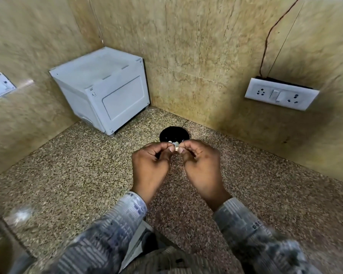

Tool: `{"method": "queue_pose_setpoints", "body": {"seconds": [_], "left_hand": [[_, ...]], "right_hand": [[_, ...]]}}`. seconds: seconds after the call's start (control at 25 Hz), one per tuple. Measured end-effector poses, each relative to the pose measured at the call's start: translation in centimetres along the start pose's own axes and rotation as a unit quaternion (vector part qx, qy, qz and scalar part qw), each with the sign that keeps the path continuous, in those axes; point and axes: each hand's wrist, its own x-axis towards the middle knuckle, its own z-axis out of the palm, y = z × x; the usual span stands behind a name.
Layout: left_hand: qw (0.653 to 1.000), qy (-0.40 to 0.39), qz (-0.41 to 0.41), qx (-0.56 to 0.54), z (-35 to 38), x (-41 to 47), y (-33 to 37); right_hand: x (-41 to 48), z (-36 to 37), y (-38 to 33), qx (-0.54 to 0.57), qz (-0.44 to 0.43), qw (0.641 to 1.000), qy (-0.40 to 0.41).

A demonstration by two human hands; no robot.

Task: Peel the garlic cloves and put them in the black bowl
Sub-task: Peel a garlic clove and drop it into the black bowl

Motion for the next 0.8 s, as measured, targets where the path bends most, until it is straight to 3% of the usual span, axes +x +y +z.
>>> {"method": "queue_pose_setpoints", "body": {"seconds": [0.08, 0.16, 0.28, 0.32, 0.4, 0.48, 0.56, 0.6, 0.64, 0.72, 0.76, 0.8], "left_hand": [[0.989, -0.004, 0.109, 0.103, -0.2, -0.2, -0.2], [0.968, 0.000, 0.193, 0.159, -0.6, 0.2, -0.3], [0.964, -0.026, 0.222, 0.145, -1.0, 0.7, -0.1], [0.977, -0.042, 0.185, 0.099, -0.9, 0.7, 0.3], [0.992, -0.081, 0.001, -0.097, -0.4, 0.6, 1.3], [0.932, -0.106, -0.184, -0.294, -0.3, 0.6, 2.4], [0.873, -0.124, -0.275, -0.382, -0.5, 0.7, 2.7], [0.867, -0.129, -0.284, -0.389, -0.6, 0.8, 2.8], [0.886, -0.127, -0.258, -0.363, -0.7, 0.8, 3.0], [0.978, -0.101, -0.082, -0.165, -1.1, 0.8, 2.6], [0.996, -0.083, 0.039, -0.020, -1.2, 0.8, 2.1], [0.981, -0.074, 0.148, 0.101, -1.3, 0.9, 1.6]], "right_hand": [[0.1, -0.4, -0.1, -0.046, -0.009, 0.999, 0.006], [0.3, -0.9, -0.2, -0.102, -0.045, 0.993, -0.041], [0.9, -1.9, -0.5, -0.072, -0.025, 0.995, -0.070], [1.1, -2.2, -0.7, -0.046, 0.018, 0.997, -0.066], [1.5, -2.5, -1.3, 0.066, 0.121, 0.988, -0.070], [1.7, -2.5, -2.1, 0.242, 0.223, 0.941, -0.076], [1.8, -2.5, -2.3, 0.319, 0.243, 0.913, -0.072], [1.7, -2.5, -2.3, 0.311, 0.224, 0.921, -0.071], [1.6, -2.6, -2.2, 0.258, 0.182, 0.946, -0.069], [1.4, -2.9, -1.9, 0.032, 0.042, 0.996, -0.067], [1.3, -3.0, -1.8, -0.080, -0.031, 0.994, -0.069], [1.3, -3.0, -1.8, -0.160, -0.077, 0.981, -0.075]]}}
